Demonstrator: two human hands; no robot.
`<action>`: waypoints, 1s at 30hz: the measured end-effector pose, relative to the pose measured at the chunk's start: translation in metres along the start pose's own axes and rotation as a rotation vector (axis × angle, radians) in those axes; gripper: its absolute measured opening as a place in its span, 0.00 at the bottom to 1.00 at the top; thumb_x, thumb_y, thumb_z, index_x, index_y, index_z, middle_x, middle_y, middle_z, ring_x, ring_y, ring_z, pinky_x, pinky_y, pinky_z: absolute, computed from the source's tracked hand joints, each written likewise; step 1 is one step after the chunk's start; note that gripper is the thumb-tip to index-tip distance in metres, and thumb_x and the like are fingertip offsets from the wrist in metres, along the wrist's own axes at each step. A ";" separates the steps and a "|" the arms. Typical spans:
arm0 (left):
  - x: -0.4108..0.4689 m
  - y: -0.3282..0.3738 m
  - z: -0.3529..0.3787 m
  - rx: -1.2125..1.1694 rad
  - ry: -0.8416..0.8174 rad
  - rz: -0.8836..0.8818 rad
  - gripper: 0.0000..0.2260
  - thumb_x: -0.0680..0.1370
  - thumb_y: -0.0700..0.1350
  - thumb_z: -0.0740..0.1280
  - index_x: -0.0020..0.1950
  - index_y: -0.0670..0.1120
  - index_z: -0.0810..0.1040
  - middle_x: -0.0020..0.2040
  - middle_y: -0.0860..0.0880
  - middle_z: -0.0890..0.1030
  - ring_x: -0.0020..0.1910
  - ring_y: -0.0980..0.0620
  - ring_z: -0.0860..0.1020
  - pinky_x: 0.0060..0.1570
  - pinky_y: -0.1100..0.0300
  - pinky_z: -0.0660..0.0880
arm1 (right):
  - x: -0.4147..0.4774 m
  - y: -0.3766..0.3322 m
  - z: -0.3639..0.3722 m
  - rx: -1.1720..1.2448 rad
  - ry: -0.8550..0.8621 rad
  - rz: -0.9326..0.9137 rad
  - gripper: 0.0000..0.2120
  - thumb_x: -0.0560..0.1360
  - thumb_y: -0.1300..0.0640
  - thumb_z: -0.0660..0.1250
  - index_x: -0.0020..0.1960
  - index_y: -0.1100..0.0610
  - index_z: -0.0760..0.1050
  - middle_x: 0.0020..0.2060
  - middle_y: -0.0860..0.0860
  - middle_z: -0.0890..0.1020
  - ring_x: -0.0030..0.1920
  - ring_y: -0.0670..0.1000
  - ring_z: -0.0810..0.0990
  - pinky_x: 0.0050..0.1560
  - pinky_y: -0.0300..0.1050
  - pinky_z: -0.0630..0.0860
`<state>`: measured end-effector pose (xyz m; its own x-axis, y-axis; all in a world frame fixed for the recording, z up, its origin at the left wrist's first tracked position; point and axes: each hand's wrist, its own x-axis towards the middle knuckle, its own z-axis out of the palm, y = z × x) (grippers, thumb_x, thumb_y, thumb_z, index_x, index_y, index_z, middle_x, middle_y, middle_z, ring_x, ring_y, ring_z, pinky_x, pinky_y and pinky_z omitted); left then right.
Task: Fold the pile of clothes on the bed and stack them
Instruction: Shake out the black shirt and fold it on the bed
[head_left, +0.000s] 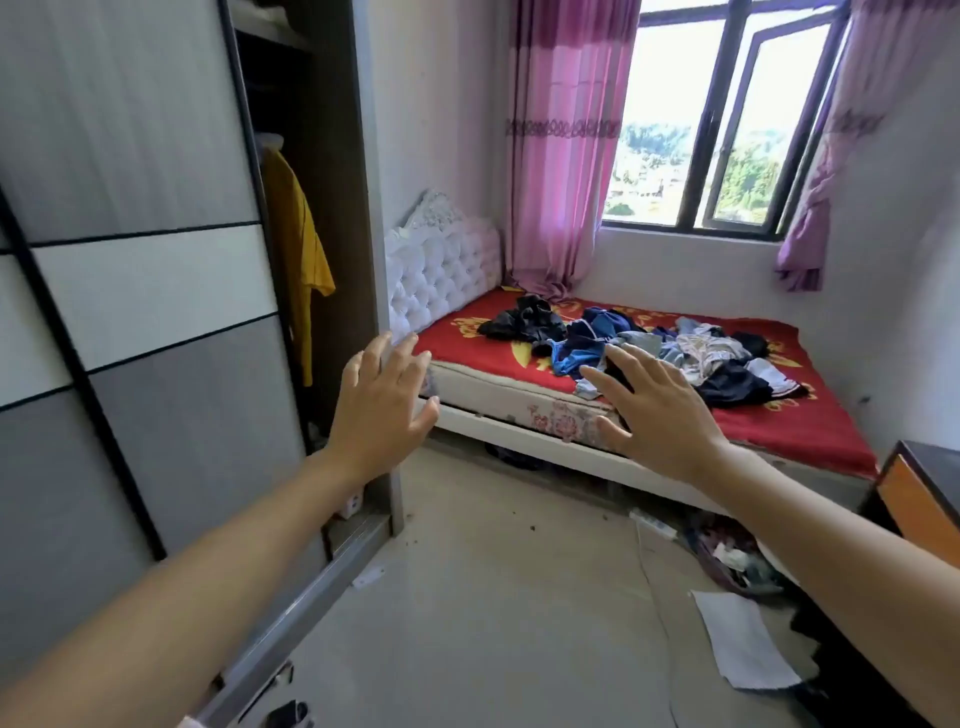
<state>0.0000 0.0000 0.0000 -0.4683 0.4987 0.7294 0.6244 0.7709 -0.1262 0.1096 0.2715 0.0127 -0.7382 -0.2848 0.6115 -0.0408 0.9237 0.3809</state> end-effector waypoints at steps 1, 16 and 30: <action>0.010 -0.007 0.010 -0.026 -0.033 -0.018 0.23 0.72 0.52 0.55 0.56 0.39 0.79 0.58 0.39 0.79 0.58 0.35 0.77 0.50 0.37 0.73 | 0.010 0.004 0.008 -0.005 -0.032 0.015 0.26 0.71 0.45 0.53 0.61 0.57 0.76 0.58 0.62 0.78 0.58 0.63 0.78 0.53 0.60 0.75; 0.166 -0.005 0.212 -0.269 -0.183 0.096 0.25 0.72 0.53 0.53 0.56 0.39 0.80 0.56 0.42 0.81 0.57 0.41 0.78 0.55 0.41 0.72 | 0.084 0.111 0.163 -0.043 -0.007 0.166 0.25 0.70 0.44 0.54 0.62 0.55 0.72 0.57 0.59 0.79 0.61 0.55 0.66 0.53 0.59 0.75; 0.291 -0.064 0.354 -0.276 -0.226 -0.017 0.27 0.72 0.53 0.52 0.59 0.38 0.78 0.56 0.42 0.80 0.56 0.41 0.78 0.54 0.43 0.72 | 0.195 0.198 0.336 -0.030 -0.121 0.066 0.23 0.64 0.47 0.73 0.56 0.55 0.79 0.55 0.59 0.80 0.57 0.60 0.80 0.51 0.59 0.76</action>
<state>-0.3979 0.2359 -0.0172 -0.5870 0.5857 0.5589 0.7464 0.6590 0.0932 -0.2690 0.4848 -0.0259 -0.8147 -0.1891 0.5481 0.0293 0.9307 0.3646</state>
